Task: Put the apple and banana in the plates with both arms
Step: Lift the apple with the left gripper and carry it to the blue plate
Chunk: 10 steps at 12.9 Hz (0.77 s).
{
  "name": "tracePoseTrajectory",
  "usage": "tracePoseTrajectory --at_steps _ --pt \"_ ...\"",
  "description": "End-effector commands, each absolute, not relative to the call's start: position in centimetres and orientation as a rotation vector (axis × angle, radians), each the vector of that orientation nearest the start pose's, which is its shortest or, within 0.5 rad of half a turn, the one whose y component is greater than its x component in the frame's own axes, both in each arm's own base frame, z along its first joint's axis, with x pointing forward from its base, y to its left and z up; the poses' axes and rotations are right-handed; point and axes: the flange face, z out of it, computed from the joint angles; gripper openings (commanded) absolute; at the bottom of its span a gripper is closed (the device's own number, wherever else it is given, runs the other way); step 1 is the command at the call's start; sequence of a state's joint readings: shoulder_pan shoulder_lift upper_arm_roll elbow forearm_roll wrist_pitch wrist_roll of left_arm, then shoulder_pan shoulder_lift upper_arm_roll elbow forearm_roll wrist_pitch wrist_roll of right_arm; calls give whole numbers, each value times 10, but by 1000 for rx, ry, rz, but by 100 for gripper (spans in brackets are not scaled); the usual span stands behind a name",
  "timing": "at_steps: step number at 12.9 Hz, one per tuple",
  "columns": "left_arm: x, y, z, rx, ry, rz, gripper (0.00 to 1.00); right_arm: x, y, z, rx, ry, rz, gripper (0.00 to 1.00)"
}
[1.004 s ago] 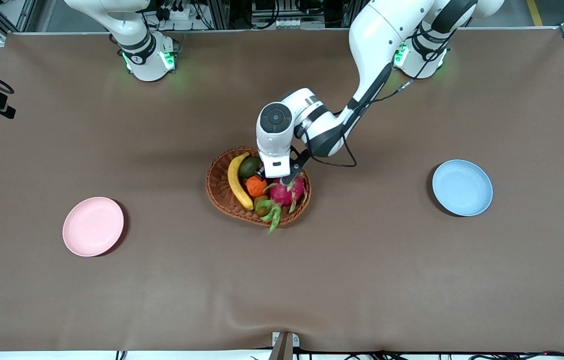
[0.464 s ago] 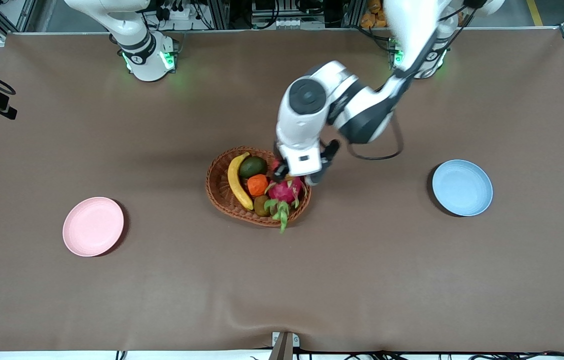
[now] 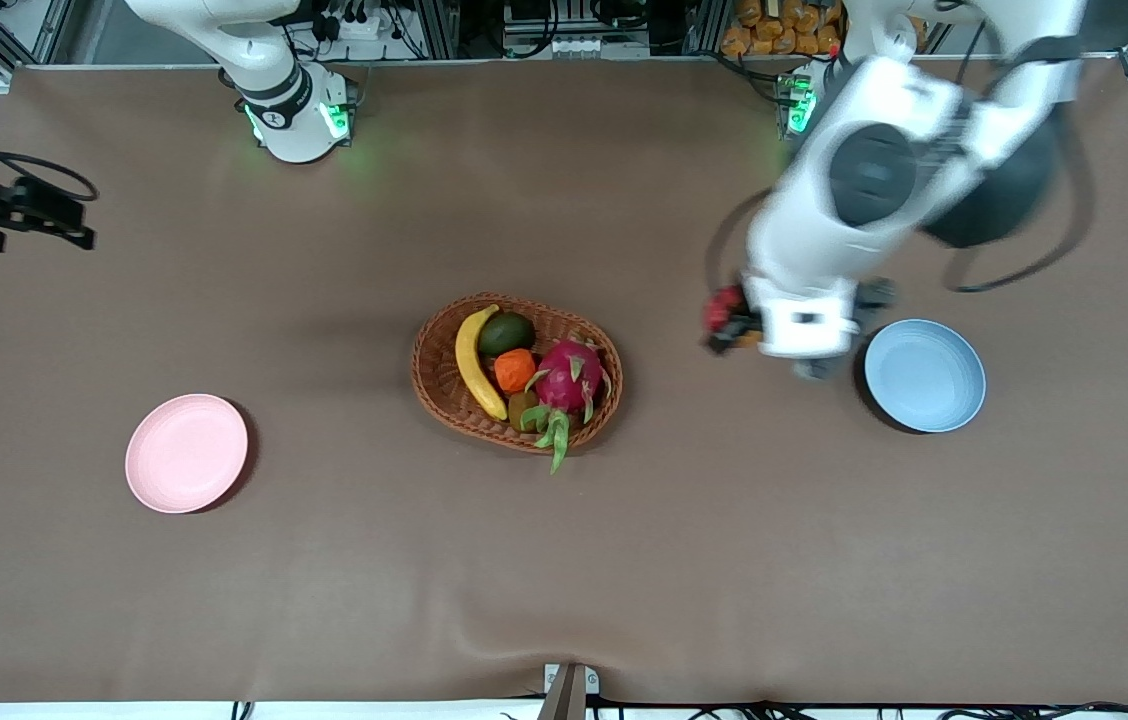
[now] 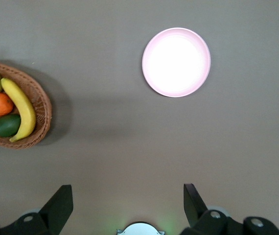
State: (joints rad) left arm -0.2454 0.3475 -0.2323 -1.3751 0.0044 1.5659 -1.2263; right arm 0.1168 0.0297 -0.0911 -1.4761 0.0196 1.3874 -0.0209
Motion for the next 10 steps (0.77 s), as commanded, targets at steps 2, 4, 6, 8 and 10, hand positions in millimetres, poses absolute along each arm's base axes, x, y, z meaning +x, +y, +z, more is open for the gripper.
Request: tracePoseTrajectory --at_steps 2,4,6,8,10 --pt "606 -133 500 -2938 -909 388 0 573 67 606 -3128 -178 219 100" --pt "613 -57 475 -2979 -863 469 0 588 91 584 -3132 -221 204 100" --pt "610 -5 433 -2999 -895 470 0 590 110 570 -3125 -237 243 100" --pt "597 15 396 -3021 -984 384 0 590 128 540 -3124 -286 352 100" --pt "585 19 355 -3031 -1012 275 0 595 161 508 -3108 -350 416 100"
